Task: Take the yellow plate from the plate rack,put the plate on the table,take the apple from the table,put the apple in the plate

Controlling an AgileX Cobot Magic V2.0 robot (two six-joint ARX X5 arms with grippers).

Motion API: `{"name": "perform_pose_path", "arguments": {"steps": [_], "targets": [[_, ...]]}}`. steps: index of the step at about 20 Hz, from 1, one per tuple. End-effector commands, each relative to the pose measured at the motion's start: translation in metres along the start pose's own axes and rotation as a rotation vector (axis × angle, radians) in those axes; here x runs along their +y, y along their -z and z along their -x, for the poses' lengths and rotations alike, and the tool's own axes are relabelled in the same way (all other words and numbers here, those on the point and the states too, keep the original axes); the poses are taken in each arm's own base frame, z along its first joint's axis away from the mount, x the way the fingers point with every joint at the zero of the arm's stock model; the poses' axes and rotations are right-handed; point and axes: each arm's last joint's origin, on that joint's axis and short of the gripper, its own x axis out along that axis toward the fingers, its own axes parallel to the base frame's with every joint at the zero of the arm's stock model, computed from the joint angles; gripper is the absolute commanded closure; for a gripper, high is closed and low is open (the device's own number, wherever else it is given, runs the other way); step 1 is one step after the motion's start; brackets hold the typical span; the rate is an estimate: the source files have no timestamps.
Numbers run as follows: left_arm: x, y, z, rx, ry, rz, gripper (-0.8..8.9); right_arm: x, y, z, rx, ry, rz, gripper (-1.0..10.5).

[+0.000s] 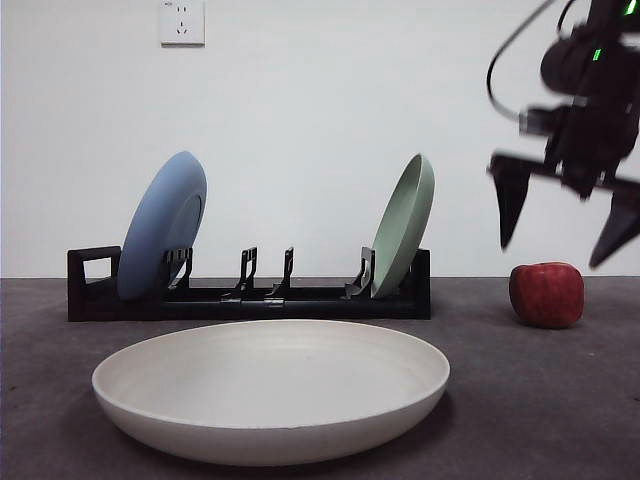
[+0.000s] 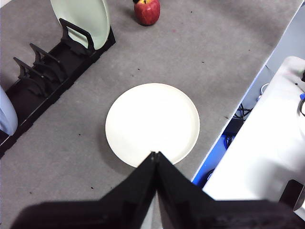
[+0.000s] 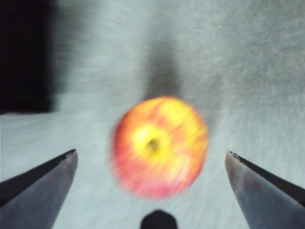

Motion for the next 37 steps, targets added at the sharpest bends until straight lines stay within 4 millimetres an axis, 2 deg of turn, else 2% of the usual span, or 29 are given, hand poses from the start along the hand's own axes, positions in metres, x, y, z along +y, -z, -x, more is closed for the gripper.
{"name": "perform_pose_path", "arguments": {"steps": [1,4,6,7,8,10,11,14,16,19,22,27,30,33,37], "targets": [[0.000,0.000,0.000,-0.004,-0.003,0.014,8.16,-0.002,0.000,-0.024,0.038,0.009,0.007,0.6],[0.000,0.000,0.000,-0.004,-0.003,0.014,8.16,-0.006,0.003,-0.049,0.077,0.014,0.002,0.7],[0.000,0.000,0.000,-0.004,-0.003,0.014,8.16,-0.007,0.004,-0.055,0.090,0.015,0.000,0.8],[0.000,0.000,0.000,-0.004,-0.003,0.014,8.16,-0.007,0.004,-0.055,0.087,0.016,0.001,1.8],[0.000,0.000,0.000,-0.003,-0.004,0.014,8.16,-0.007,0.003,-0.055,0.080,0.019,0.002,3.7],[0.000,0.000,0.000,-0.003,-0.003,0.014,8.16,-0.007,0.002,-0.053,0.071,0.024,0.006,8.3],[0.000,0.000,0.000,-0.003,-0.003,0.014,8.16,-0.007,0.002,-0.053,0.071,0.024,0.012,9.6],[0.000,0.000,0.000,-0.003,-0.003,0.014,8.16,-0.006,0.001,-0.050,0.058,0.027,0.018,9.6],[0.000,0.000,0.000,-0.003,-0.003,0.013,8.16,-0.005,-0.001,-0.040,0.042,0.030,0.021,9.6],[0.000,0.000,0.000,-0.003,-0.003,0.005,8.16,-0.001,-0.001,-0.007,0.018,0.025,0.024,9.5],[0.000,0.000,0.000,-0.003,-0.003,-0.013,8.16,0.016,0.014,0.039,0.067,0.003,0.100,9.5],[0.000,0.000,0.000,-0.003,-0.002,-0.054,8.16,0.071,0.054,0.113,0.083,-0.062,0.264,9.5],[0.000,0.000,0.000,-0.003,0.000,-0.070,8.16,0.113,0.082,0.137,0.086,-0.139,0.360,9.5],[0.000,0.000,0.000,-0.003,0.000,-0.076,8.16,0.154,0.106,0.138,0.106,-0.200,0.493,9.5],[0.000,0.000,0.000,-0.002,0.000,-0.076,8.16,0.204,0.136,0.118,0.078,-0.296,0.583,9.5]]}}
